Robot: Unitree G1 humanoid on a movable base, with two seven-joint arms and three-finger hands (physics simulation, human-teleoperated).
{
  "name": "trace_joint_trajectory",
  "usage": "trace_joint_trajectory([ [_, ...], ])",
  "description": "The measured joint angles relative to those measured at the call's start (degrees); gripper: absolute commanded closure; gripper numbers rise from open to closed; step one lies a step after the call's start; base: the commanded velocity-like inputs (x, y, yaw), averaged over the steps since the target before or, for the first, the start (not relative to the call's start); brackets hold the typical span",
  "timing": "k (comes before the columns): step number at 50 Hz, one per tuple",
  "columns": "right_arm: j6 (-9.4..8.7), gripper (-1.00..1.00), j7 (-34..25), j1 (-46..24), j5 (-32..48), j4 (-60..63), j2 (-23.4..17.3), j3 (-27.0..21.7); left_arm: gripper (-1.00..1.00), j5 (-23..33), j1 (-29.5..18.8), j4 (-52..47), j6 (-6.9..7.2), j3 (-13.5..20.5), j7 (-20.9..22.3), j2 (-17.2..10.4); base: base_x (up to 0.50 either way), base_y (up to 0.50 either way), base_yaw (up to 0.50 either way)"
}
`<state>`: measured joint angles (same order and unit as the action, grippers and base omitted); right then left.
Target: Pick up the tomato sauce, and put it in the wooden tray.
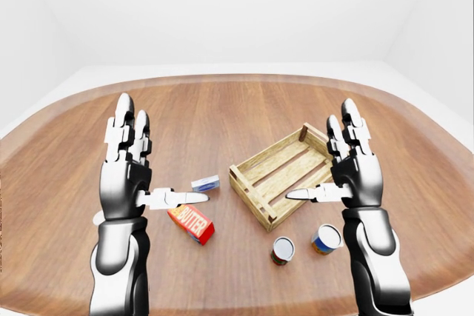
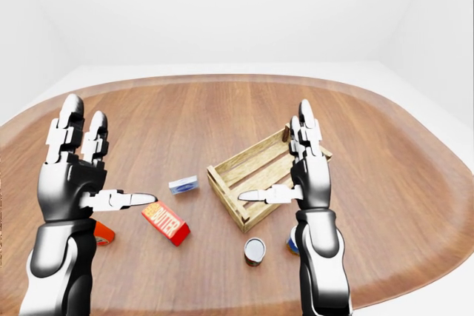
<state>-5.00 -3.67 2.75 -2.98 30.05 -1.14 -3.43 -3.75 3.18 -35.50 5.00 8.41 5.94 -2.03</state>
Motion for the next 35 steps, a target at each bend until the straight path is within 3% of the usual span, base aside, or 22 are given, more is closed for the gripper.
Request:
trace_joint_trajectory([
  [11, 0.0, -1.0, -0.3, 0.4, 0.7, 0.1, -0.1, 0.4, -1.0, 0.1, 0.2, -0.2, 0.0, -0.1, 0.1, 0.2, 0.0, 0.5, 0.0],
  [35, 0.0, -1.0, 2.5, 1.4, 2.1, 4.8, 1.0, 2.5, -1.0, -0.3, -0.3, 0.2, 0.0, 0.4, 0.1, -0.1, 0.0, 0.0, 0.0],
])
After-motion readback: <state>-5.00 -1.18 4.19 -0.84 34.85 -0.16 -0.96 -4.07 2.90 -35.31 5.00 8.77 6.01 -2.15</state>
